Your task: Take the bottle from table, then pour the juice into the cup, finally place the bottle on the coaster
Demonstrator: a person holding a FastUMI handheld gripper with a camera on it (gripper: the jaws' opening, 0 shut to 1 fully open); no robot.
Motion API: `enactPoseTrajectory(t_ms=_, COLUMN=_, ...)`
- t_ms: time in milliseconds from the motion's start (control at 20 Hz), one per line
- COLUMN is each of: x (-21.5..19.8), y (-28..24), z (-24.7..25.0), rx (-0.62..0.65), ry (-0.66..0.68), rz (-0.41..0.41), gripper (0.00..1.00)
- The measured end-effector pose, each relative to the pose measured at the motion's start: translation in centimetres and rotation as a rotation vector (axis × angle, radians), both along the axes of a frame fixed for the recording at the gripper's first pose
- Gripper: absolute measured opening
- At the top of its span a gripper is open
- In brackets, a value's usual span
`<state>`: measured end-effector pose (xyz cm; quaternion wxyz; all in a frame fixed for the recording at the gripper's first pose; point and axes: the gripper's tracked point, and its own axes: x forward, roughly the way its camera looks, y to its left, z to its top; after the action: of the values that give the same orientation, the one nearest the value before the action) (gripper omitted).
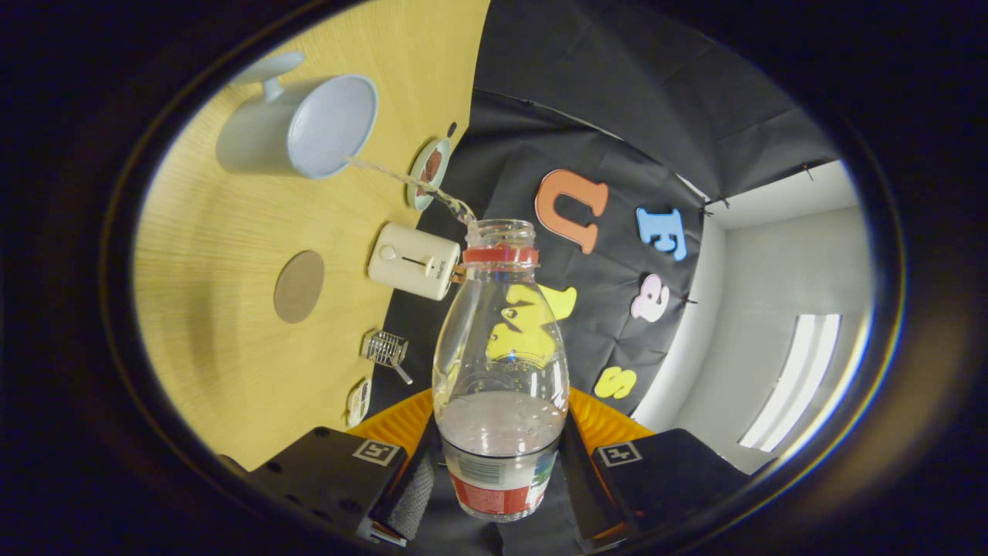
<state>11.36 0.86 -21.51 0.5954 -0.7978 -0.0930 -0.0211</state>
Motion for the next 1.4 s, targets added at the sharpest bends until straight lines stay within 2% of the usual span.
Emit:
enactPoseTrajectory(t_ms=950, x=-0.7, y=2.5, z=1.2, rx=-0.148, ry=-0.035, rz=0.026, gripper=0.78)
enactPoseTrajectory(t_ms=1400, x=-0.7, y=2.6, z=3.7, rx=-0.239, ry=-0.056, rz=0.029, gripper=0.78)
